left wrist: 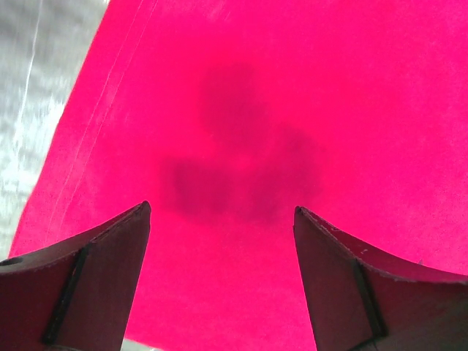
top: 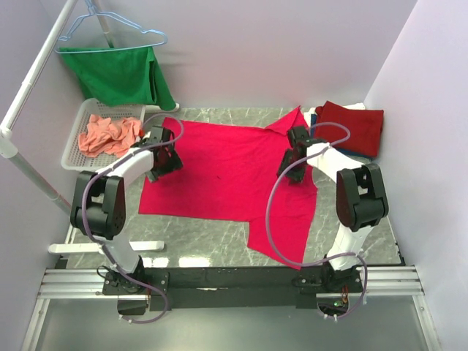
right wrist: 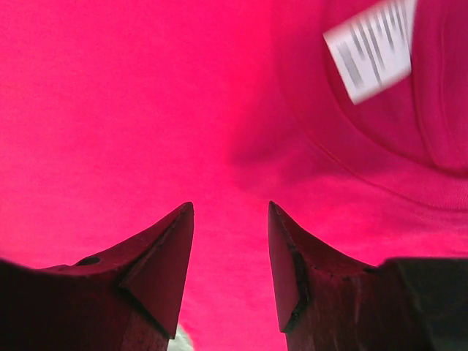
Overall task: Fold and stack the t-shirts
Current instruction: Flatten the tshirt out
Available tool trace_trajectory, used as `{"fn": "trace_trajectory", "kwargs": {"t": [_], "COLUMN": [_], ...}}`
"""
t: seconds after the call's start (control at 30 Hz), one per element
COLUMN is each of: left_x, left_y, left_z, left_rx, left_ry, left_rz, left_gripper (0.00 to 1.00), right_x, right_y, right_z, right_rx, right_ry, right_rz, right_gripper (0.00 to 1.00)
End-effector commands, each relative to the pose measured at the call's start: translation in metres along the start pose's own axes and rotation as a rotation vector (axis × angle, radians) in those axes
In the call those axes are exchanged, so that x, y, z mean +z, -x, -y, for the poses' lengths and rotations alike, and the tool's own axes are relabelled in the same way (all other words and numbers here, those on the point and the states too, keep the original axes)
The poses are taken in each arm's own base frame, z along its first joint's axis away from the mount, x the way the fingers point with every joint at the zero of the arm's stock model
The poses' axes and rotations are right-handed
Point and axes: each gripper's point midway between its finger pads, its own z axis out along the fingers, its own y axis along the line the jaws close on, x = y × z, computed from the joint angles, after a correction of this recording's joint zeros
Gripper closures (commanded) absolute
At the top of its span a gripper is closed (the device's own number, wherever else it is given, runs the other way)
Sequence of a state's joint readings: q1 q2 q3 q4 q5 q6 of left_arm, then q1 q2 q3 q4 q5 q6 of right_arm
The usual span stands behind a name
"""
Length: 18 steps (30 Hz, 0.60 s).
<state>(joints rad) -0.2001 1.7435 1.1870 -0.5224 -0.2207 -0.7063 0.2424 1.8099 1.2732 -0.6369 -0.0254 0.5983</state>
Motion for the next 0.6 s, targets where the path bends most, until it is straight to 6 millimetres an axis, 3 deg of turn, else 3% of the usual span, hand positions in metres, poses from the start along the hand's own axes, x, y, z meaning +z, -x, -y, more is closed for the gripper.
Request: {"fn": "trace_trajectory", "kwargs": {"t": [0.0, 0.4, 0.57], "left_x": [-0.006, 0.003, -0.004], "left_y": [-0.016, -0.084, -0.105], "left_z": [-0.01, -0.051, -0.071], "left_rx": [-0.034, -0.063, -0.064], "left_ry": [0.008, 0.142, 0.217], "left_rz": [-0.03, -0.176, -0.225], "left_gripper": [0.16, 0.16, 0.16], "right_x": [-0.001, 0.012, 0.018], "right_y": [-0.018, -0.051, -0.068], "right_z": [0.008, 0.027, 0.036], "right_rx": [-0.004, -0.032, -0.052], "right_ry": [-0.033, -0.129, -0.175], "right_rz": [-0.017, -0.096, -0.151], "right_gripper": [0.48, 0.49, 0.5]}}
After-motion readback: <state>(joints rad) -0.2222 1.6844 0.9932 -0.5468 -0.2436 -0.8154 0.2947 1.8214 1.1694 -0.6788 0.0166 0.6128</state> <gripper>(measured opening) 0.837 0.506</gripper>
